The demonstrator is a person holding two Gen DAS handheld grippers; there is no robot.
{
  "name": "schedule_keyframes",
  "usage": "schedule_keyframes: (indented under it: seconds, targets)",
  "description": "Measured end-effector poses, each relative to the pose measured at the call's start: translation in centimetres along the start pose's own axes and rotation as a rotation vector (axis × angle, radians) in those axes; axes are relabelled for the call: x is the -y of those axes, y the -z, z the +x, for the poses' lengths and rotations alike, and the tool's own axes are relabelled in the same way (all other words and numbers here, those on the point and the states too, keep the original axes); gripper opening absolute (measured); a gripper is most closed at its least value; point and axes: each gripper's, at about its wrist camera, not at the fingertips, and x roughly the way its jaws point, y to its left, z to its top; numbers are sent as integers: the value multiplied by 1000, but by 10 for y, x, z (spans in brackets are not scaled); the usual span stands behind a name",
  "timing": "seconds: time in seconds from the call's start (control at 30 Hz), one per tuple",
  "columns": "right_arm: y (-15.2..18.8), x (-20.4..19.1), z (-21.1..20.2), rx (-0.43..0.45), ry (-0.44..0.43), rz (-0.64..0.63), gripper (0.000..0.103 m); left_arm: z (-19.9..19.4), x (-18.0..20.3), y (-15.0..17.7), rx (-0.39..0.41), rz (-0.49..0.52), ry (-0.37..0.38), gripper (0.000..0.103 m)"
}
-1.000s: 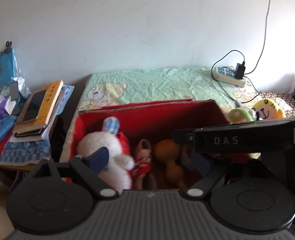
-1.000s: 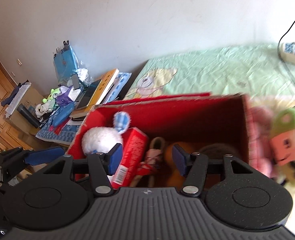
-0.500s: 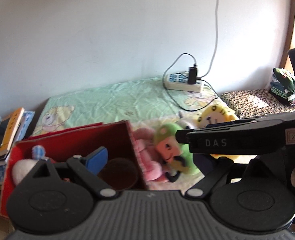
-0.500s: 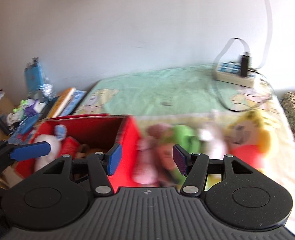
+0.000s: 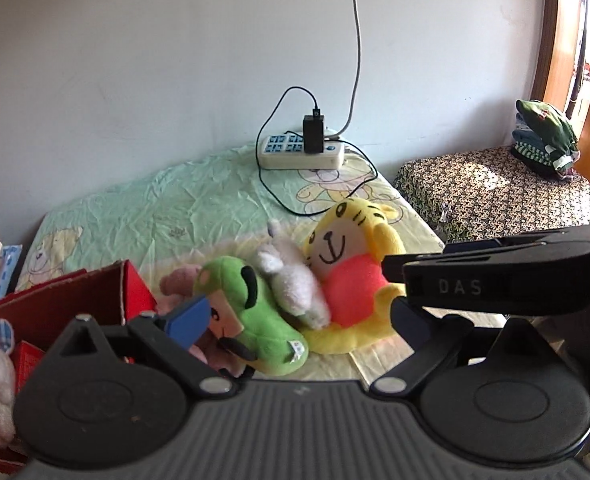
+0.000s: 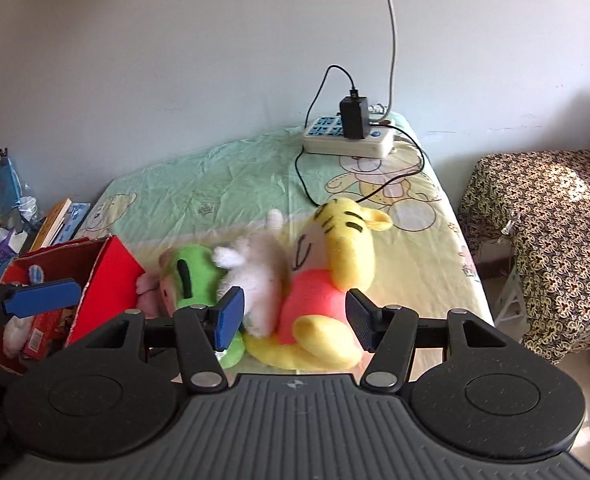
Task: Organize objects
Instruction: 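Move the right gripper back to the yellow tiger plush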
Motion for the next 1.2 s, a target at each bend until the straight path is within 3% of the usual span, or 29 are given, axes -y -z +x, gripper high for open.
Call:
schedule_keyframes:
  seconds: [0.33,0.9,1.2]
  targets:
    - [-2,32,9,-29,18,67,59,31,22,-9,-58,17,-103,97]
    - [-8,62,33,-51,6,189,59,91,38,-23,-165,54,-62,98]
    - [-11,72,41,-46,-59,270,58,103,40,-25,-179,62,-45,98]
